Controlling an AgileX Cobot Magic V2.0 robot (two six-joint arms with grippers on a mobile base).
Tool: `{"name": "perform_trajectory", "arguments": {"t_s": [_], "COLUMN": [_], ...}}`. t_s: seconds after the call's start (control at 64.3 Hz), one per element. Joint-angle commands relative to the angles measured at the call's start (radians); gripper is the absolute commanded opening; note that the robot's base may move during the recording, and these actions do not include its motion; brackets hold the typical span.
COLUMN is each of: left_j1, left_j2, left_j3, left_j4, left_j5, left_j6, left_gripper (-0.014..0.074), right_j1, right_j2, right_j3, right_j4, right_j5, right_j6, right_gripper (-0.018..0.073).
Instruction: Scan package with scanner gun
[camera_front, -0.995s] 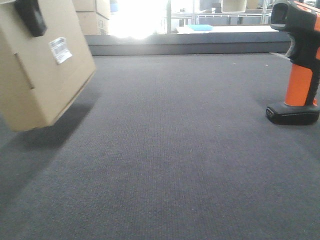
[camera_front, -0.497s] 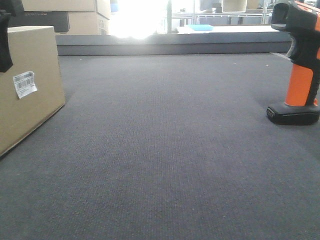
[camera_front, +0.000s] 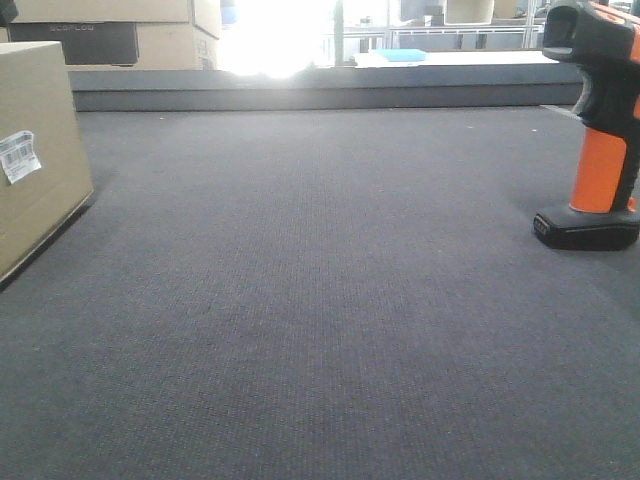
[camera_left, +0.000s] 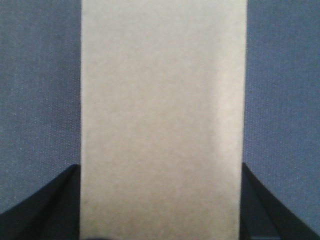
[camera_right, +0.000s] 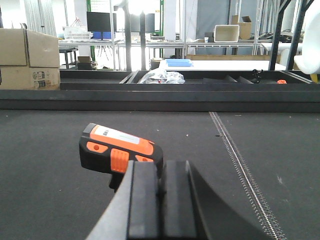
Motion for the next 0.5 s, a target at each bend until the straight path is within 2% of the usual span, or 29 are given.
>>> {"name": "perform_trajectory", "arguments": {"t_s": [0.0, 0.062, 0.124, 0.295, 0.482], "left_j1": [0.003, 0.003, 0.003, 0.003, 0.003], "left_j2": [-0.004, -0.001, 0.006, 0.008, 0.008], "left_j3": [0.000, 0.000, 0.002, 0.015, 0.015], "left_j4": [-0.011, -0.007, -0.004, -0.004, 0.000], "left_j5": [-0.020, -0.019, -0.019, -0.027, -0.028], "left_j6": [0.011, 0.011, 0.013, 0.013, 0.013], "left_gripper": [0.0088, 0.0096, 0.0150, 0.0394, 0.0566], "right_j1": [-0.003, -0.003, -0.003, -0.003, -0.003], "right_j2": [-0.004, -0.004, -0.004, -0.004, -0.004], "right_j3": [-0.009, -0.009, -0.009, -0.009, -0.009], "right_j4": [0.006, 0.006, 0.006, 0.006, 0.006], "right_j5": [-0.008, -0.008, -0.008, -0.008, -0.008], "right_j6": [-0.002, -0.002, -0.002, -0.002, -0.002], "right_gripper": [-0.0168, -0.0168, -0.0168, -0.0168, -0.0168]}}
